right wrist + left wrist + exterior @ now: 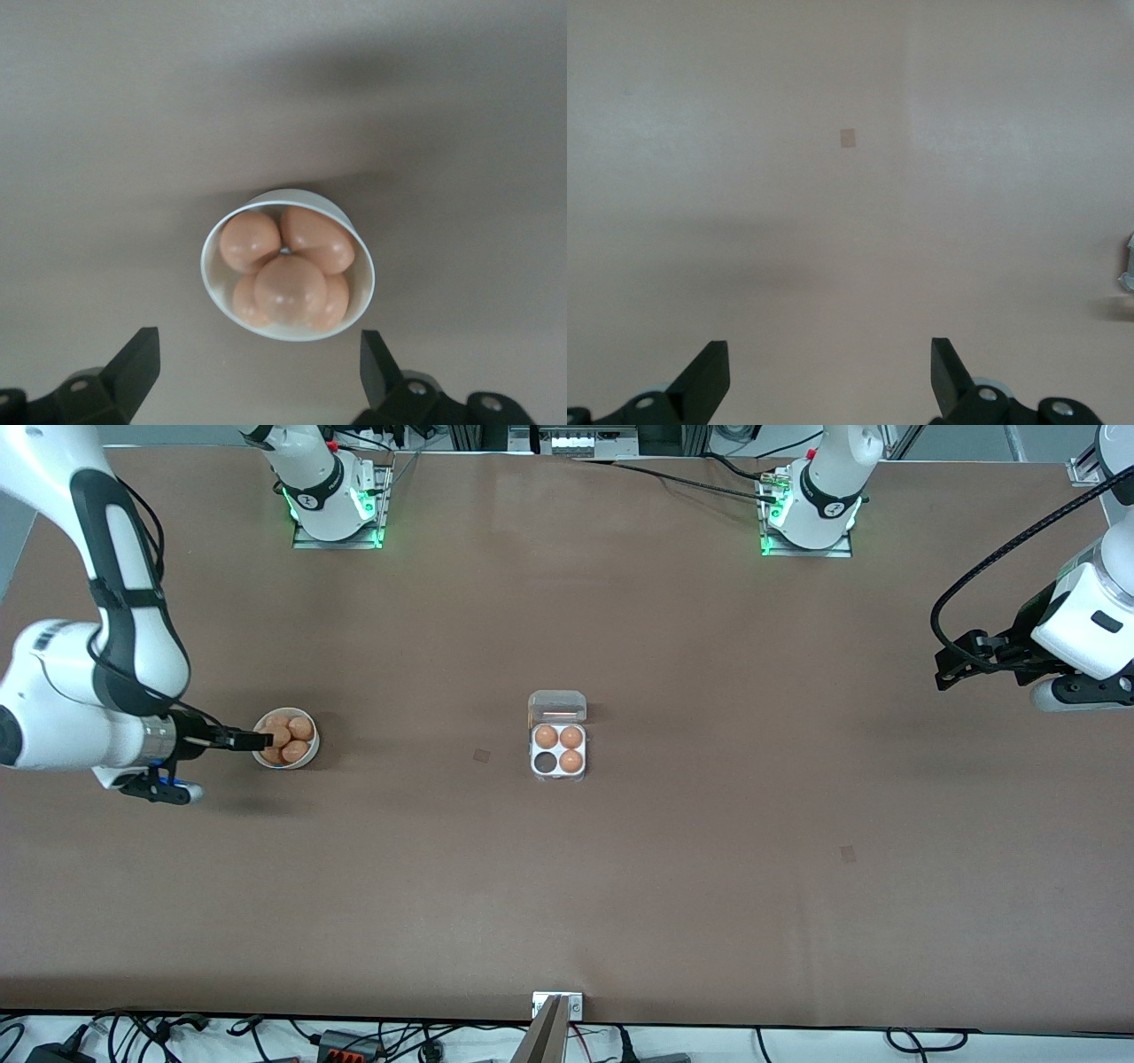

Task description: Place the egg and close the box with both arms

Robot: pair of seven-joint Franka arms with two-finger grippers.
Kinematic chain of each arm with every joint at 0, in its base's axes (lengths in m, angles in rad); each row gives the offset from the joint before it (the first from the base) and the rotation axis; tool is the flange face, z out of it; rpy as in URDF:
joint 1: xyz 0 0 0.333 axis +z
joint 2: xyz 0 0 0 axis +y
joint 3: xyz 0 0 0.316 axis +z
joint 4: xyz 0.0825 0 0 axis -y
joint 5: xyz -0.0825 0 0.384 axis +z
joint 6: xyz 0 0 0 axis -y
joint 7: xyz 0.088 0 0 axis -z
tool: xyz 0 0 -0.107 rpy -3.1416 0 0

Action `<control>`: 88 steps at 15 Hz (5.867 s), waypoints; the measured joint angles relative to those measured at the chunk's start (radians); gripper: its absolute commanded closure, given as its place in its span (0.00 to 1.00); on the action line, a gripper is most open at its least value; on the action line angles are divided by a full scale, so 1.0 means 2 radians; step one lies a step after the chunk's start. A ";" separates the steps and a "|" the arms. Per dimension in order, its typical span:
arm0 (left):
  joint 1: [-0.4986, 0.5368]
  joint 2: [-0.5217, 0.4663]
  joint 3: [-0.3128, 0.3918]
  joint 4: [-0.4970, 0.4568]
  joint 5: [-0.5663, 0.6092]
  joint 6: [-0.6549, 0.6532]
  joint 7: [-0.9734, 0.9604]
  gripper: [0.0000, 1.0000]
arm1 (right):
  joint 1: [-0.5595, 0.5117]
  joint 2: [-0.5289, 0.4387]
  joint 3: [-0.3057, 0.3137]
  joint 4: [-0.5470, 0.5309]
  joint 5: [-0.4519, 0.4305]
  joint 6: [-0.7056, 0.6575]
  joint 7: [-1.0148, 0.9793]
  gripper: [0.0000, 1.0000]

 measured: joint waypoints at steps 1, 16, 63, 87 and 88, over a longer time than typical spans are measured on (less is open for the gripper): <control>0.000 0.000 0.000 0.000 0.000 0.000 0.000 0.00 | -0.003 0.010 0.000 0.000 0.003 0.003 0.000 0.00; 0.000 0.000 -0.001 0.000 0.000 0.000 0.000 0.00 | -0.024 0.050 -0.001 0.001 0.056 0.002 0.000 0.37; 0.000 0.000 -0.002 0.000 0.000 0.000 0.000 0.00 | 0.370 0.162 0.019 0.226 -0.077 0.119 0.271 0.86; 0.000 0.000 -0.002 0.000 0.000 0.000 0.000 0.00 | 0.378 0.186 0.017 0.226 -0.078 0.141 0.271 0.24; 0.000 0.000 -0.002 0.000 0.000 0.000 0.000 0.00 | 0.378 0.187 0.017 0.226 -0.078 0.141 0.271 0.00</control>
